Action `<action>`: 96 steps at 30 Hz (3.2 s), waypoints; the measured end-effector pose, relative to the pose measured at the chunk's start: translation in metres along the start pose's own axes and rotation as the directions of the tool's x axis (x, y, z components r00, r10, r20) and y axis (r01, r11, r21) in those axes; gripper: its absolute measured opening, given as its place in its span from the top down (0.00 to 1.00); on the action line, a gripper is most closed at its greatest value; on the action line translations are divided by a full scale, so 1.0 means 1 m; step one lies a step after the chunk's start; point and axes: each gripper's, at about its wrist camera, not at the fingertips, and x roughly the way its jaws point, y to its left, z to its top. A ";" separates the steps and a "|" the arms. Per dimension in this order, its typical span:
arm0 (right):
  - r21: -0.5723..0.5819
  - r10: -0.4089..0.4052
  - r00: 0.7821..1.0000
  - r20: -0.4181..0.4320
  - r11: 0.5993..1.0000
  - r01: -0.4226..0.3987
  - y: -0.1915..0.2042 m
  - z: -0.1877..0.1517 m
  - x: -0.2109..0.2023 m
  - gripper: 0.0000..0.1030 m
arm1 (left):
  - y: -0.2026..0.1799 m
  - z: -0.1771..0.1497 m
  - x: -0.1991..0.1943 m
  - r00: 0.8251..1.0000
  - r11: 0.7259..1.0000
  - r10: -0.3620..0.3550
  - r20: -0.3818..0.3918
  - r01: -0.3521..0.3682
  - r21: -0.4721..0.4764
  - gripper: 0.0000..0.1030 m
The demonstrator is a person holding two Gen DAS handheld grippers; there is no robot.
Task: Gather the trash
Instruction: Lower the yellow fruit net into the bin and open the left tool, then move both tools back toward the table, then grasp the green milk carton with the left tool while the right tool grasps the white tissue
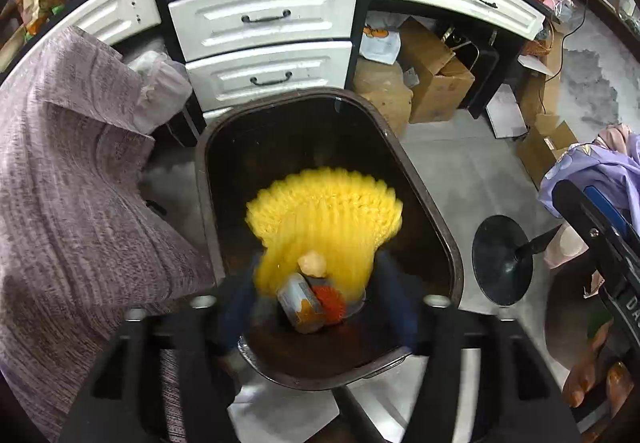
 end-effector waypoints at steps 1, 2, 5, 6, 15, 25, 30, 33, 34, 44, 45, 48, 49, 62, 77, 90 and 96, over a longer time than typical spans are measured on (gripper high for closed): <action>0.001 0.000 1.000 0.000 1.000 0.000 0.000 0.000 0.000 0.15 | 0.000 -0.001 -0.003 1.000 1.000 0.004 0.011 -0.004 0.001 0.31; 0.003 0.000 1.000 0.000 1.000 0.000 0.000 0.000 0.000 0.14 | -0.002 -0.001 -0.006 1.000 1.000 0.004 0.018 -0.004 0.004 0.29; 0.010 0.001 1.000 -0.006 1.000 -0.001 -0.001 0.000 0.001 0.14 | -0.003 -0.003 -0.015 0.999 1.000 -0.001 0.042 0.000 0.019 0.20; 0.013 0.001 1.000 -0.006 1.000 -0.001 -0.001 -0.001 0.000 0.14 | -0.004 -0.003 -0.017 0.999 1.000 0.002 0.047 -0.003 0.024 0.16; 0.017 0.004 1.000 -0.009 1.000 -0.003 0.002 0.001 -0.003 0.13 | -0.003 -0.007 -0.033 0.997 0.998 0.030 0.077 -0.034 0.045 0.11; 0.017 0.033 0.999 -0.001 0.999 -0.033 0.011 0.008 -0.013 0.10 | 0.013 -0.019 -0.074 0.990 1.000 0.013 0.140 -0.014 0.006 0.09; -0.011 0.064 0.998 0.020 0.998 -0.064 0.025 0.014 -0.024 0.10 | 0.025 -0.031 -0.099 0.982 0.999 0.034 0.184 -0.034 0.001 0.07; -0.044 0.091 0.995 0.038 0.995 -0.089 0.039 0.018 -0.033 0.10 | 0.033 -0.039 -0.112 0.977 0.998 0.055 0.205 -0.056 -0.004 0.06; -0.053 0.098 0.994 0.043 0.994 -0.096 0.043 0.019 -0.036 0.10 | 0.036 -0.042 -0.118 0.975 0.998 0.065 0.214 -0.065 -0.007 0.06; -0.208 0.238 0.968 0.073 0.953 -0.219 0.116 0.027 -0.067 0.09 | 0.082 -0.071 -0.166 0.949 0.988 0.141 0.282 -0.118 -0.098 0.06; -0.231 0.264 0.962 0.065 0.942 -0.243 0.129 0.027 -0.070 0.09 | 0.087 -0.075 -0.170 0.946 0.986 0.152 0.286 -0.126 -0.108 0.06; -0.285 0.315 0.948 0.052 0.914 -0.288 0.157 0.024 -0.077 0.09 | 0.108 -0.087 -0.183 0.936 0.977 0.189 0.297 -0.148 -0.155 0.06; -0.305 0.332 0.942 0.043 0.902 -0.304 0.168 0.022 -0.080 0.09 | 0.115 -0.092 -0.187 0.932 0.972 0.204 0.298 -0.158 -0.173 0.06; -0.472 0.495 0.863 -0.096 0.741 -0.477 0.274 0.005 -0.101 0.09 | 0.226 -0.158 -0.228 0.885 0.876 0.387 0.258 -0.265 -0.404 0.06; -0.581 0.545 0.814 -0.201 0.603 -0.547 0.371 -0.014 -0.086 0.09 | 0.346 -0.154 -0.238 0.870 0.757 0.464 0.168 -0.290 -0.586 0.06; -0.602 0.532 0.817 -0.224 0.584 -0.545 0.406 0.000 -0.061 0.09 | 0.433 -0.099 -0.204 0.896 0.674 0.440 0.059 -0.287 -0.681 0.18; -0.592 0.469 0.850 -0.240 0.623 -0.511 0.428 0.013 -0.027 0.13 | 0.456 -0.097 -0.188 0.915 0.655 0.404 0.011 -0.280 -0.702 0.25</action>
